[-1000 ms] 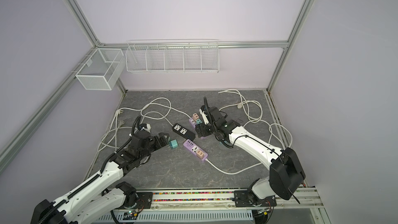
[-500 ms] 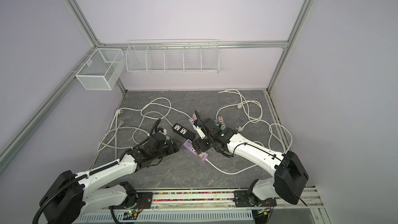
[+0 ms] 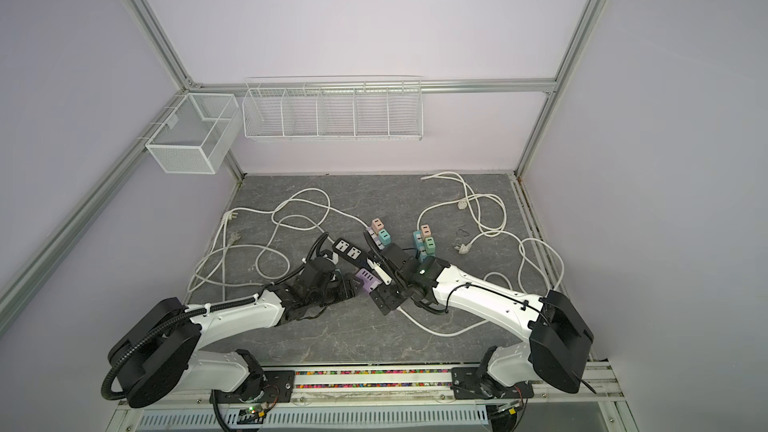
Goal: Pull the plug off the socket
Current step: 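Close the right gripper on the pink adapter while the left gripper holds the purple strip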
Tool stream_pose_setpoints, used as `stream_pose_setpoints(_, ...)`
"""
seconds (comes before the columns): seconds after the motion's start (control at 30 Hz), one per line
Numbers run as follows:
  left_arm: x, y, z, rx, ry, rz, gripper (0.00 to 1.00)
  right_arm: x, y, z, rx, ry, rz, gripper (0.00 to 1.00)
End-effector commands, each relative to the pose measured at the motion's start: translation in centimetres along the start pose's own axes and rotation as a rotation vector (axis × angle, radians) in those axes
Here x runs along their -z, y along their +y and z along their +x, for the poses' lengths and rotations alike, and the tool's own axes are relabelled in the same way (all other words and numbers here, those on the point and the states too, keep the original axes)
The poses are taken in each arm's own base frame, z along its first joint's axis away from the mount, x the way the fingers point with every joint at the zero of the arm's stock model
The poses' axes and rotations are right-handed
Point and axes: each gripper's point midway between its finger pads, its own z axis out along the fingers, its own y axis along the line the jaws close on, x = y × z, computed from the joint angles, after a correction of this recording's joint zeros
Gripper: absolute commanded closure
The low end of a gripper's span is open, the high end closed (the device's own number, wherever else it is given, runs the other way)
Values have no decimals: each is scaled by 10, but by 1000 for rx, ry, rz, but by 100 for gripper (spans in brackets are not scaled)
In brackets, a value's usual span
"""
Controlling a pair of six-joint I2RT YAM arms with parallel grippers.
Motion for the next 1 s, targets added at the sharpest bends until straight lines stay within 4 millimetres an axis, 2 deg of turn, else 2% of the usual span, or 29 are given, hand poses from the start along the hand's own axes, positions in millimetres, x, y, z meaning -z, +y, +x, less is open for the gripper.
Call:
stream_pose_setpoints(0.0, -3, -17, -10, -2, -21, 45, 33, -11, -2, 7, 30, 39, 32, 15)
stream_pose_setpoints(0.27, -17, -10, -8, 22, -19, 28, 38, -27, -3, 9, 59, 62, 61, 23)
stream_pose_setpoints(0.5, -18, 1, -7, 23, -17, -27, 42, -36, -5, 6, 87, 58, 80, 30)
stream_pose_setpoints(0.97, -24, 15, 4, 35, 23, -80, 46, -57, -4, 16, 105, 113, 71, 43)
